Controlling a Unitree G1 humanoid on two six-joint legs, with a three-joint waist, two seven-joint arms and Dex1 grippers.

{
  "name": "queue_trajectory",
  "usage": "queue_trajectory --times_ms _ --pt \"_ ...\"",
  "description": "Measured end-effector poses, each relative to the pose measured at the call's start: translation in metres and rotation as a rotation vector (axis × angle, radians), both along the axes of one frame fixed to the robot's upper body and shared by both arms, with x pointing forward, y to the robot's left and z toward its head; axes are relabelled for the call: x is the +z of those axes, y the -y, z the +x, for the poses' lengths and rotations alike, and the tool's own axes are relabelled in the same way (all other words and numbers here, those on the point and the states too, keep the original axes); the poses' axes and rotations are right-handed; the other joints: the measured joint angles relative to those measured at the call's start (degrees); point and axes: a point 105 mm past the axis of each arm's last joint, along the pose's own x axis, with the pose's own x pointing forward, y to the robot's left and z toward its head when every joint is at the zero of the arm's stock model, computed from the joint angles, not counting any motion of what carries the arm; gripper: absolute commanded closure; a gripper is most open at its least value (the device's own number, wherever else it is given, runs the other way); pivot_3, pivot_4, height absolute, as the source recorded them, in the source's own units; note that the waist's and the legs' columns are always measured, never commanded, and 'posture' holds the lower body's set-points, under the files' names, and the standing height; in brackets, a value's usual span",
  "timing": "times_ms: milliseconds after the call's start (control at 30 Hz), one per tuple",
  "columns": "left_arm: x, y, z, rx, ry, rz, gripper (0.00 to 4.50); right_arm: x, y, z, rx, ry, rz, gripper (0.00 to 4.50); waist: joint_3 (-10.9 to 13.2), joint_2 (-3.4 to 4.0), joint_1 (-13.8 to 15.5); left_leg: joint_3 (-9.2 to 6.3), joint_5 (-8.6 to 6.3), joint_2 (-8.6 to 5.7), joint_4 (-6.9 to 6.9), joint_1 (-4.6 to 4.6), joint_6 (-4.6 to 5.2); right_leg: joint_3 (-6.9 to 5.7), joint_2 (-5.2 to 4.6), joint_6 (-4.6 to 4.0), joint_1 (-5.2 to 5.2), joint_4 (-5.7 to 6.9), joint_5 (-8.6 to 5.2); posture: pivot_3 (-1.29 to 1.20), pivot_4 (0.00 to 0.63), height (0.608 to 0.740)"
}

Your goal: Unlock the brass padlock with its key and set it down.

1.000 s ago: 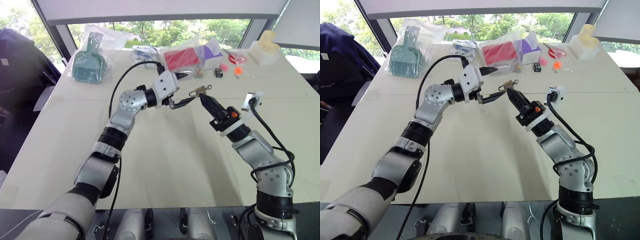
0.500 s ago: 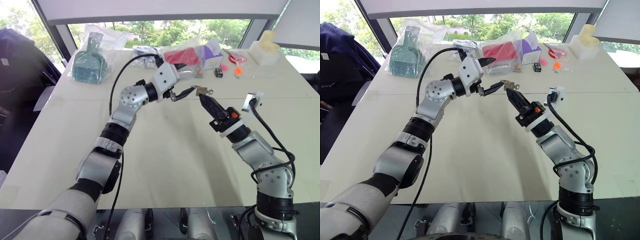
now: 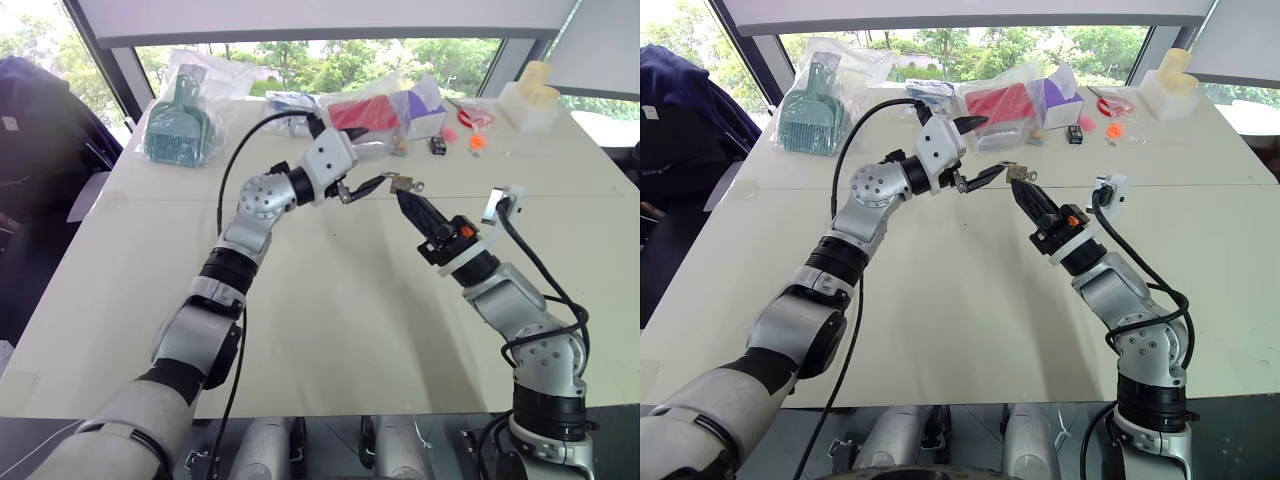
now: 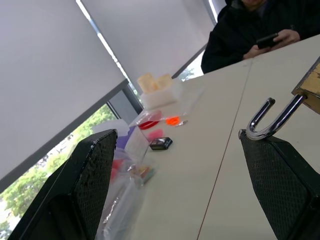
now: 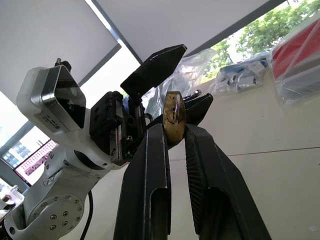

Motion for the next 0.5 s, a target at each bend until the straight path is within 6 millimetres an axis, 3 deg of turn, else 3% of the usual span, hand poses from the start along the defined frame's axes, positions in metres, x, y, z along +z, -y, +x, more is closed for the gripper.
queue_trajectory --times_ms 267,333,433,500 --pt "-0.006 -0.003 0.002 0.016 -0.006 0.028 0.42 -0.004 0.001 -0.001 0.002 -0.015 0.008 4.43 0.0 0.0 -0.04 0.0 0.0 0.0 0.0 0.0 0.0 0.0 0.0 0.0 0.0 0.0 0.0 0.0 0.15 0.735" --pt "-0.019 -0.015 0.007 0.048 -0.051 0.069 0.42 -0.01 0.002 -0.002 -0.001 -0.046 0.018 4.43 0.0 0.01 -0.12 0.0 0.0 0.0 -0.01 0.02 0.0 0.0 0.0 0.0 0.0 0.01 0.0 0.0 0.15 0.735" --pt "-0.055 -0.041 0.012 0.107 -0.23 0.127 0.42 -0.027 0.006 -0.002 -0.011 -0.128 0.036 4.43 0.0 0.01 -0.41 0.01 0.0 0.03 -0.04 0.04 -0.01 0.0 0.01 0.0 -0.01 0.05 0.0 0.0 0.15 0.735" --pt "-0.077 -0.053 0.003 0.094 -0.362 0.139 0.42 -0.039 0.008 -0.001 -0.015 -0.196 0.047 4.43 0.0 0.01 -0.51 0.01 0.01 0.04 -0.04 0.03 -0.02 0.0 0.01 0.0 -0.02 0.07 0.0 0.0 0.15 0.735"
